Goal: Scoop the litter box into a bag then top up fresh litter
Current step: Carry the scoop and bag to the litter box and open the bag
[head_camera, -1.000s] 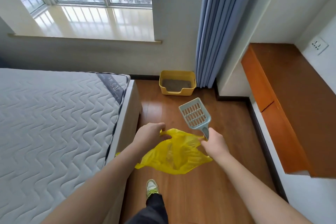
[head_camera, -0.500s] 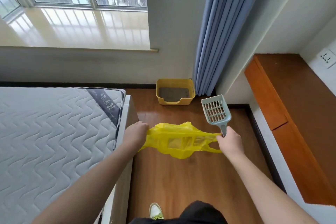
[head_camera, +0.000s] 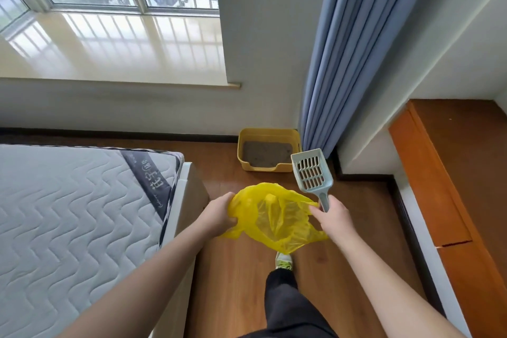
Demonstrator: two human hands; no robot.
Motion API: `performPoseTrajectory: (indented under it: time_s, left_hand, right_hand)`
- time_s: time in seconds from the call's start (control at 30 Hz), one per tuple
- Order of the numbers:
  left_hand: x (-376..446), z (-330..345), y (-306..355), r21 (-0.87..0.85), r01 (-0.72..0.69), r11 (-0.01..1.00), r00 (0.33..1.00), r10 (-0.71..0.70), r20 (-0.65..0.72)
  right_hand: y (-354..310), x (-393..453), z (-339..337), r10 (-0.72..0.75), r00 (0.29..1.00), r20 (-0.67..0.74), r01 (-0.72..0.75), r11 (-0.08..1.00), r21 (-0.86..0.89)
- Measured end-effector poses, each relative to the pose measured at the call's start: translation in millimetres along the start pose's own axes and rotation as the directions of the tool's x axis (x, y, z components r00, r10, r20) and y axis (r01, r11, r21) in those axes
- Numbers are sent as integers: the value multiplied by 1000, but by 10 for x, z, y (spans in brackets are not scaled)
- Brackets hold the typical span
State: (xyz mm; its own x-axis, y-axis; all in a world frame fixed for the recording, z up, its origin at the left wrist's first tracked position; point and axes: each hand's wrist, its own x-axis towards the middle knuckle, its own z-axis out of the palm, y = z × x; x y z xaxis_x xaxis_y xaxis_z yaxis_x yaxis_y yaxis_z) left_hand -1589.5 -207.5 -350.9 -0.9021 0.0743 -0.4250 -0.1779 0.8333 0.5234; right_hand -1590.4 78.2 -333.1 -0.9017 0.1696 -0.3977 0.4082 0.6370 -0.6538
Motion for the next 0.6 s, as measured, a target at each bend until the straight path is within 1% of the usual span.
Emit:
performPoseTrajectory:
  time_s: [0.07, 0.17, 0.23, 0.33, 0.43, 0.6]
  left_hand:
    - [231, -3, 42, -37, 58, 998, 998, -56, 39]
    - [527, -23, 168, -81, 97, 992, 993, -91, 71]
    - [714, -34, 286, -77, 107, 991, 994, -105, 27]
    - [967, -48, 459, -38, 133, 990, 989, -136, -64]
    - [1140, -36, 570, 2, 137, 991, 987, -136, -79]
    - [1336, -44, 554, -6, 117, 993, 985, -117, -124]
  right_hand:
    - [-43, 325, -51, -5, 999, 34, 6, 1000, -7]
    - [-97, 742, -160, 7, 996, 92, -7, 1000, -5]
    - [-124, 992, -224, 0, 991, 133, -1, 1000, 5]
    - [-198, 1300, -289, -13, 982, 187, 19, 999, -29]
    - [-273, 1510, -285, -15, 975, 223, 25, 999, -42]
    - [-365, 1675, -152, -1, 974, 227, 3, 1000, -12]
